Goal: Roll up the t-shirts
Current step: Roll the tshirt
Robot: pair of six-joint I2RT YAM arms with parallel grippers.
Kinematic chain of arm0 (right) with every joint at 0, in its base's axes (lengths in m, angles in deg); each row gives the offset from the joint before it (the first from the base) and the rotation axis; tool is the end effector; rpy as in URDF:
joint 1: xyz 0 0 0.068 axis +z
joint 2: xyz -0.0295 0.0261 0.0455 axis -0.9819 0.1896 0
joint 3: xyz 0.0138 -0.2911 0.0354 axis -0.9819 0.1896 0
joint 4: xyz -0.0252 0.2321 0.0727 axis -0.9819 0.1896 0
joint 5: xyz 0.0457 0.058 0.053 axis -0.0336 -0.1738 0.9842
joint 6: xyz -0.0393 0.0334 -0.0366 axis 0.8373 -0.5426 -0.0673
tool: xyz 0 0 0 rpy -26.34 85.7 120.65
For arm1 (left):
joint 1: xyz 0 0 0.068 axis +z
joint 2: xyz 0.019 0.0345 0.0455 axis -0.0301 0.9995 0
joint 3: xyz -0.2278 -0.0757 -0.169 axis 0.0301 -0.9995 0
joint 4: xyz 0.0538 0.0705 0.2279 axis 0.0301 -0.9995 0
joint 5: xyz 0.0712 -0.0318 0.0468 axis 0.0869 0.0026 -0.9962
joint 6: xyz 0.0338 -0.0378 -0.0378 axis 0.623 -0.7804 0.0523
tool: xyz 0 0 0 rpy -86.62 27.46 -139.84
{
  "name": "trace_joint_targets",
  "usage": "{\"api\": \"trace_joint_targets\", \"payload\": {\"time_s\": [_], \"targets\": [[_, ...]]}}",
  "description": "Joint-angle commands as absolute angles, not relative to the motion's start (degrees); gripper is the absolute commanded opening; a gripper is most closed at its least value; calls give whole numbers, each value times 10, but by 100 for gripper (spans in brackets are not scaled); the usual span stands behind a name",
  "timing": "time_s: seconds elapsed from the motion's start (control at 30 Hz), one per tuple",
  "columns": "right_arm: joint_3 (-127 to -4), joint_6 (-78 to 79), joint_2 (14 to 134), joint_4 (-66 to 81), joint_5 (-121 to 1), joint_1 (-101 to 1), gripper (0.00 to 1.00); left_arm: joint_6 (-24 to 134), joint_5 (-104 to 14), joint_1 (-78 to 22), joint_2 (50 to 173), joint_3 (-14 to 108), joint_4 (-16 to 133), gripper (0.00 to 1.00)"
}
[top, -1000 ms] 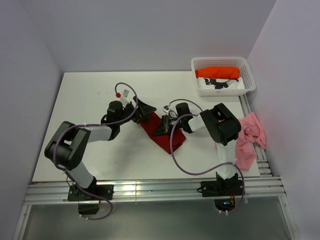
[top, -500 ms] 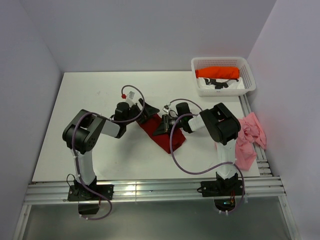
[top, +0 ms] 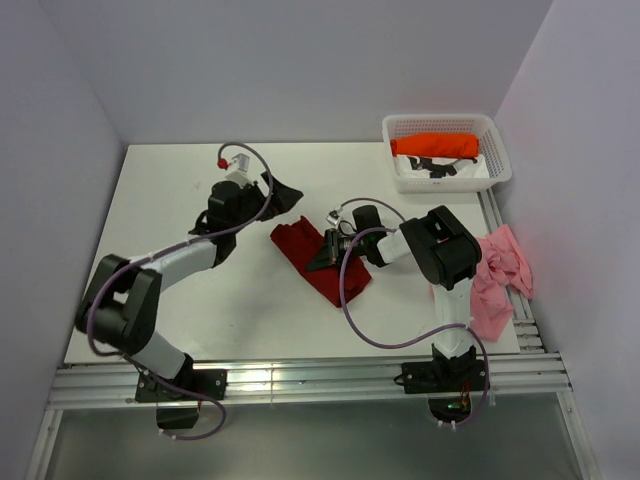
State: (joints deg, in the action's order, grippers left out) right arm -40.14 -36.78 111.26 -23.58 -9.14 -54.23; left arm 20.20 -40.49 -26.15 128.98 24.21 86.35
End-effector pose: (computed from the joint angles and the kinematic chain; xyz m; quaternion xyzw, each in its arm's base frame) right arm 0.3235 0.1955 0.1168 -0.0815 0.8073 0.5803 0.0699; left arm 0.3212 -0.1574 0.2582 -0.0816 0.7789 -0.4262 0.4527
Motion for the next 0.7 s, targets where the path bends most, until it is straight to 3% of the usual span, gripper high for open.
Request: {"api": "trace_joint_targets", "payload": {"time_s": [0.0,0.43,0.67], "targets": [[-388,-357,1123,-234,-115,-549,0,235,-438,-258,1223,207,809,99],[-382,-367,1126,-250,-112,-550,0,126,-441,-252,1206,20,938,100],[-382,-371,1129,-260,-108,-550,0,80,-397,-240,1284,26,1004,99]]}}
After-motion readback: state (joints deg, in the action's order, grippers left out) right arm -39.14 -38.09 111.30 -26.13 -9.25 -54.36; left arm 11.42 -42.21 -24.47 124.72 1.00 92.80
